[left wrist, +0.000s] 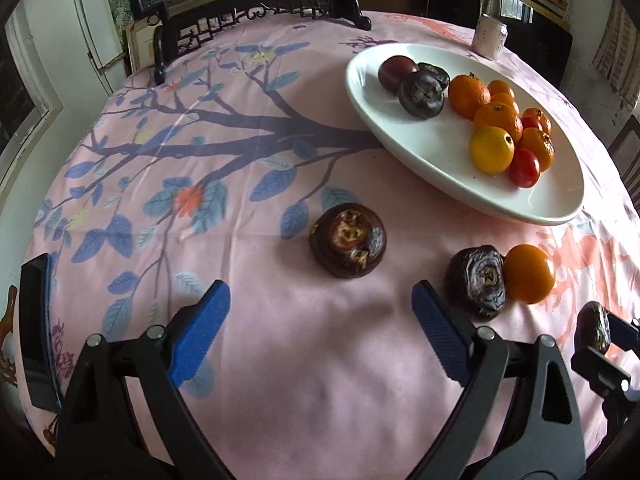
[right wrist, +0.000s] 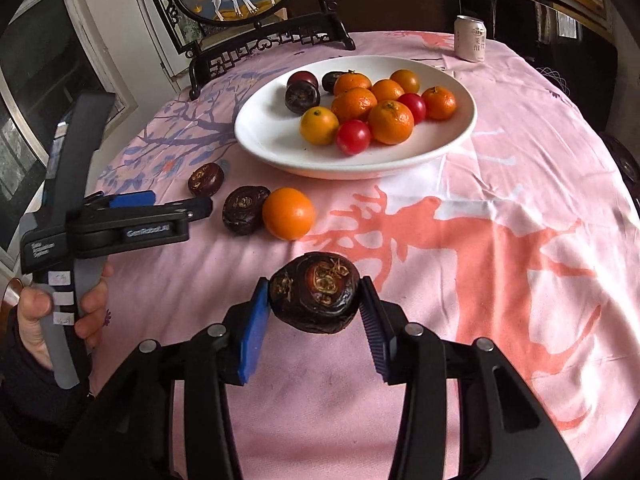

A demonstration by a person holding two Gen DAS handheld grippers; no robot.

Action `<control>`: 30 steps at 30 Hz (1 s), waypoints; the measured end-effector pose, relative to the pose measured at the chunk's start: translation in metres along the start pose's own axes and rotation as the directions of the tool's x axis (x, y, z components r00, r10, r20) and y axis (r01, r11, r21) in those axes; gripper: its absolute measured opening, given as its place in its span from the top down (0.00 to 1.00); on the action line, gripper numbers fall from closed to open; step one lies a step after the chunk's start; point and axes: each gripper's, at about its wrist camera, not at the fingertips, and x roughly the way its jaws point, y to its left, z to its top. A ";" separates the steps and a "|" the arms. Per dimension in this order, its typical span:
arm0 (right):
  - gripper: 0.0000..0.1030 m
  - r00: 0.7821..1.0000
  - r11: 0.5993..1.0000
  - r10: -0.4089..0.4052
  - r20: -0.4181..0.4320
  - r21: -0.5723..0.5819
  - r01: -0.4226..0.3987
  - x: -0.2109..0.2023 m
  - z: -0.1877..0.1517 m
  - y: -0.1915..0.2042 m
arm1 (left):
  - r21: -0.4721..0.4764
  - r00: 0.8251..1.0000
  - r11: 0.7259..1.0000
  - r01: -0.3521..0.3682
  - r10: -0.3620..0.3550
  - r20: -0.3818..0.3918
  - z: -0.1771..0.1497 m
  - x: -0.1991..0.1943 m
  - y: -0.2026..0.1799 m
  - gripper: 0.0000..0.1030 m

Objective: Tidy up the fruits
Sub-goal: 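Grasp a dark persimmon with the right gripper while the left grasps another persimmon, then carry both dark persimmons over the white plate and release them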

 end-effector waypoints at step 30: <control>0.56 0.996 0.999 -0.043 0.073 -0.029 0.045 -0.022 0.050 -0.007 | 0.011 0.976 0.984 0.179 -0.179 0.126 0.028 -0.079 -0.003 0.61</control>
